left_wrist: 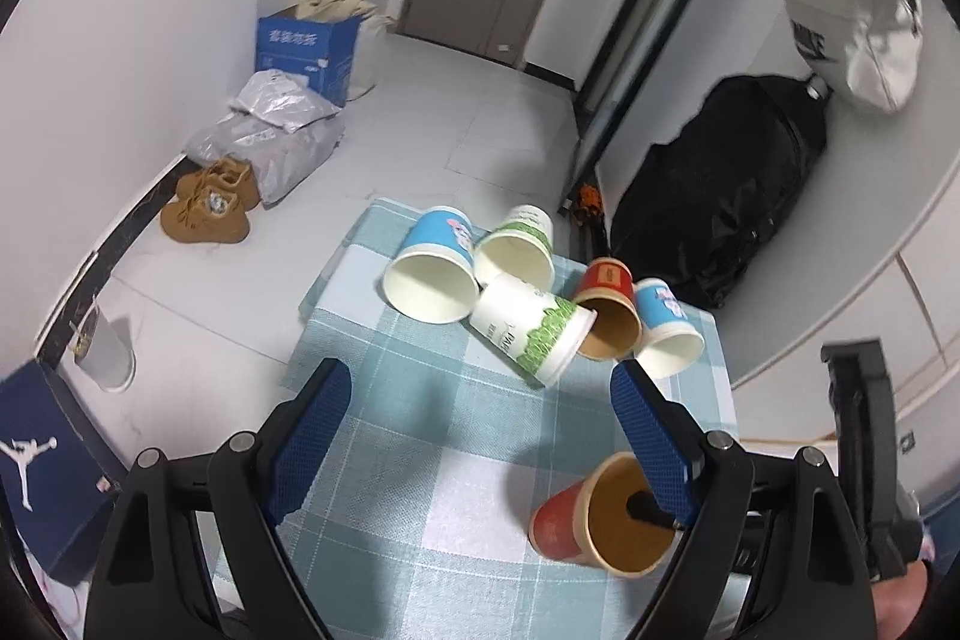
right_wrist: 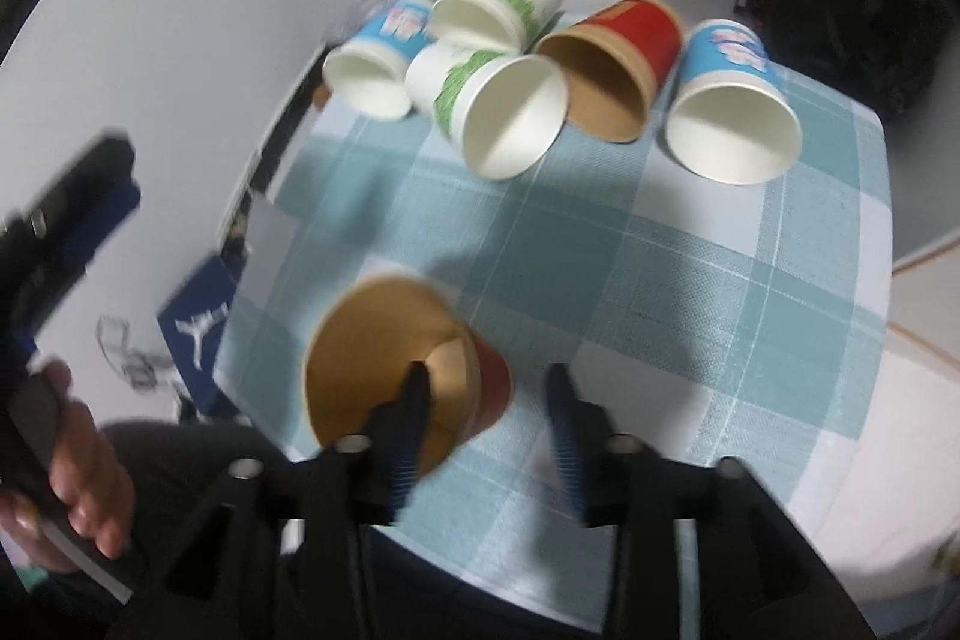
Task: Flip cup upright
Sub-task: 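Set the red cup down opening-up and open the right gripper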
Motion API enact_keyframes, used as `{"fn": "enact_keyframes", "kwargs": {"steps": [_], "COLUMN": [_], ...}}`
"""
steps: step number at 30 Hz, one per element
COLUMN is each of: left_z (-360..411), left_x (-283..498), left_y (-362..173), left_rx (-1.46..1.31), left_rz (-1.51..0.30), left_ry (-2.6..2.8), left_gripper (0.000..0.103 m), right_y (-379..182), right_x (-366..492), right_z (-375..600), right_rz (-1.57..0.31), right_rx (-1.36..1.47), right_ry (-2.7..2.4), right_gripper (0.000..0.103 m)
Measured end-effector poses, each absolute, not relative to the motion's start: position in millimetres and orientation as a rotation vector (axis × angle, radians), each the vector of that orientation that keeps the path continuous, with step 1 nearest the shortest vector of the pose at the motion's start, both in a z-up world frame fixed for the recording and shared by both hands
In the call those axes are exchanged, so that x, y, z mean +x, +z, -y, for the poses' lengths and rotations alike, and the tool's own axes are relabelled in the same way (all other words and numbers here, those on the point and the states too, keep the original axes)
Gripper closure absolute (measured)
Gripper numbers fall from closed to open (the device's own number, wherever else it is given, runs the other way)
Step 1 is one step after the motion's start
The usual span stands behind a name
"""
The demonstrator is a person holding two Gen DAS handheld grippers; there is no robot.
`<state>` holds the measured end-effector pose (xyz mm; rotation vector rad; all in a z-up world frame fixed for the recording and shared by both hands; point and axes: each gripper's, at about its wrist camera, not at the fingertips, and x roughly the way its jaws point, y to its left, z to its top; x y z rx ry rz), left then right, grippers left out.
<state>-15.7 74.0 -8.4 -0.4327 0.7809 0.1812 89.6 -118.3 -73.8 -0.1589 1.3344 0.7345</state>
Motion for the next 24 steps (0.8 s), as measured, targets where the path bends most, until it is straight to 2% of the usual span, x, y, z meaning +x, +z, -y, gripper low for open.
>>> {"fn": "enact_keyframes", "kwargs": {"steps": [5,7,14,19,24], "left_z": [-58.1,-52.0,-37.9,-33.1,-26.8], "left_x": [-24.0,-26.1,-29.0,-35.6,-45.1], "left_y": [-2.8,-0.8,0.2,0.9,5.9], "left_rx": [-0.331,-0.295,-0.253,-0.238,-0.218], "left_rz": [-0.752,-0.736,-0.726,-0.719,-0.682], "left_ry": [0.161,0.158,0.152,0.150,0.172], "left_gripper": [0.018,0.018,0.018,0.018,0.018], "right_y": [-71.4,-69.7,-52.2,-29.9,-24.6], "right_x": [86.5,81.3,53.1,29.1,11.3], "right_z": [155.7,168.2,194.8,196.8,193.0], "right_rz": [-1.215,-1.160,-0.958,-0.781,-0.688], "right_rx": [0.070,0.140,0.211,0.178,0.111], "right_ry": [0.689,0.669,0.650,0.646,0.639], "right_gripper": [0.047,0.039,0.037,0.024,0.021]}}
